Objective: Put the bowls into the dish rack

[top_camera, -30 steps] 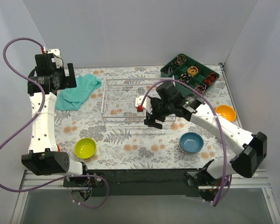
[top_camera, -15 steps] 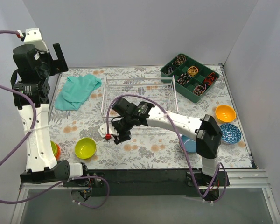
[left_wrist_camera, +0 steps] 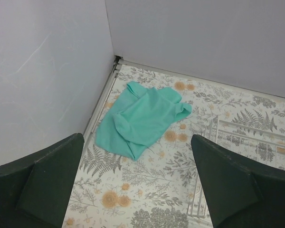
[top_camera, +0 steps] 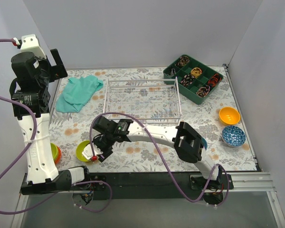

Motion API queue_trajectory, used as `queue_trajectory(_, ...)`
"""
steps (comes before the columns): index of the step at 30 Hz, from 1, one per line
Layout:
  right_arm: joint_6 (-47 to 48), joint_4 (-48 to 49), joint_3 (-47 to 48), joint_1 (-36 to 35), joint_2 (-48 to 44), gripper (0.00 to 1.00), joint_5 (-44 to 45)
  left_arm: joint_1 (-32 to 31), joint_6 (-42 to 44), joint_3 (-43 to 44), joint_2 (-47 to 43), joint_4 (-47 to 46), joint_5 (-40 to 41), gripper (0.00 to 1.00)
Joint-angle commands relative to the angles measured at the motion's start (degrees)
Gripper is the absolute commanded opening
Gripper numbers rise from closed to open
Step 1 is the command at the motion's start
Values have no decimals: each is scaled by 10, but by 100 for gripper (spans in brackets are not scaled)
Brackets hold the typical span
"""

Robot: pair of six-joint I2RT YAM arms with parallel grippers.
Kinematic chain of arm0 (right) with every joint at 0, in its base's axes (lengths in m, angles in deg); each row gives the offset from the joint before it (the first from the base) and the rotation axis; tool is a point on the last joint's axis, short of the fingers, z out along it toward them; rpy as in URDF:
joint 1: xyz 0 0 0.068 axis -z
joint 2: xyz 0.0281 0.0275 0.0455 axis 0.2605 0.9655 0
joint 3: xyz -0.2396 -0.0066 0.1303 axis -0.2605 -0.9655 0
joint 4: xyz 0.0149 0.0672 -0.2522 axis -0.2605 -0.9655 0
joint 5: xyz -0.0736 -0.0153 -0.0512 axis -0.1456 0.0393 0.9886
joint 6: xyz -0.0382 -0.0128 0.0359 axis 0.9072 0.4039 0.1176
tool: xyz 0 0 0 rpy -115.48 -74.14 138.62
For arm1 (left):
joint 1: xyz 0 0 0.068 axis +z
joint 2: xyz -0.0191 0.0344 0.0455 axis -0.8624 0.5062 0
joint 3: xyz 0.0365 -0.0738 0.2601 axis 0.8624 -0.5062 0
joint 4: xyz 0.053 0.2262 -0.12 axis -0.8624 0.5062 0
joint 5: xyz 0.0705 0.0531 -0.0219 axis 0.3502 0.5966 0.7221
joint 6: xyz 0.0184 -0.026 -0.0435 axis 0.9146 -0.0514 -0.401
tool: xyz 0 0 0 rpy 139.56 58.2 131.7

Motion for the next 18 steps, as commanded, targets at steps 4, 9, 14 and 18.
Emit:
queue_trajectory(4,14,25,52,-9,39,58,11,14,0,-25,-38,19,5,98)
queue_trajectory(9,21,24,55,-11,60,56,18,31,-4,-37,-47,21,-3,98)
queue_trajectory(14,20,31,59,-12,81,54,25,48,-12,-41,-52,30,-21,98)
queue_trajectory(18,15,43,59,-13,89,50,29,66,-18,-47,-57,34,-40,98)
